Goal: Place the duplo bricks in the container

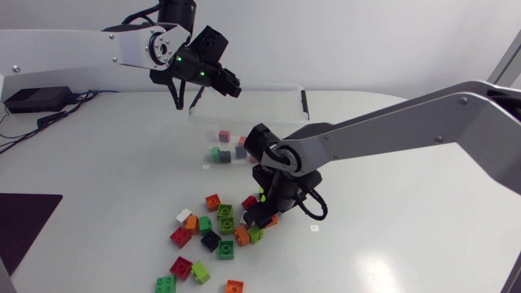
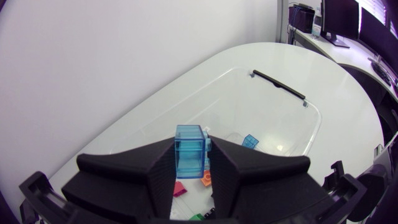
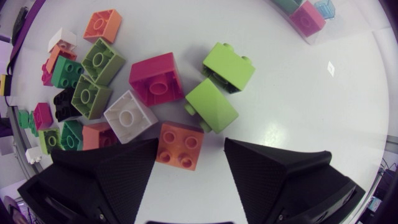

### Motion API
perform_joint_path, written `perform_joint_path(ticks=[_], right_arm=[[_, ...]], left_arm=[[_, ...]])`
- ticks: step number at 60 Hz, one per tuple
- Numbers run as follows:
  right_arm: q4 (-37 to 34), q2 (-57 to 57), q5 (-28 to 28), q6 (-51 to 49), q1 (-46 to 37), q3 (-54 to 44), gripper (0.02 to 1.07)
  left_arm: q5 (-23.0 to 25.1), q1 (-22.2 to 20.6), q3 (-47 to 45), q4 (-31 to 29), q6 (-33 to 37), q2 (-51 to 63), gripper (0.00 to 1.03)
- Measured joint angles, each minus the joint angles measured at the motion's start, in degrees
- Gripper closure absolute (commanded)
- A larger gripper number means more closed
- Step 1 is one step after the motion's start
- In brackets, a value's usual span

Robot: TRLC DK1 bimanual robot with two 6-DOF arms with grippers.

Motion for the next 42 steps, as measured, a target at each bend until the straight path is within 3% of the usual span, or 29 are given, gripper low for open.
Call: perform_joint_path(ticks=[2, 3, 9, 24, 42], right_arm=[[0.2, 0.0, 0.0, 0.1, 0.0, 0.0, 0.58], [0.2, 0.0, 0.0, 0.1, 0.0, 0.0, 0.59], [1.0, 0.0, 0.0, 0.3, 0.0, 0.0, 0.7], [1.9, -0.7, 0.0, 0.3, -0.5, -0.8, 0.73], [-0.1, -12.9, 0.0, -1.2, -4.5, -3.8, 0.73]], left_arm=[[0.0, 0.0, 0.3, -0.9, 0.0, 0.0, 0.33], [0.0, 0.0, 0.4, -1.1, 0.0, 0.0, 0.27], [0.0, 0.0, 0.9, -2.2, 0.0, 0.0, 0.08], [-0.1, 0.7, 0.4, -5.2, 0.0, -1.8, 0.06], [-0.2, 6.5, -6.6, -14.9, 3.3, -18.7, 0.06]])
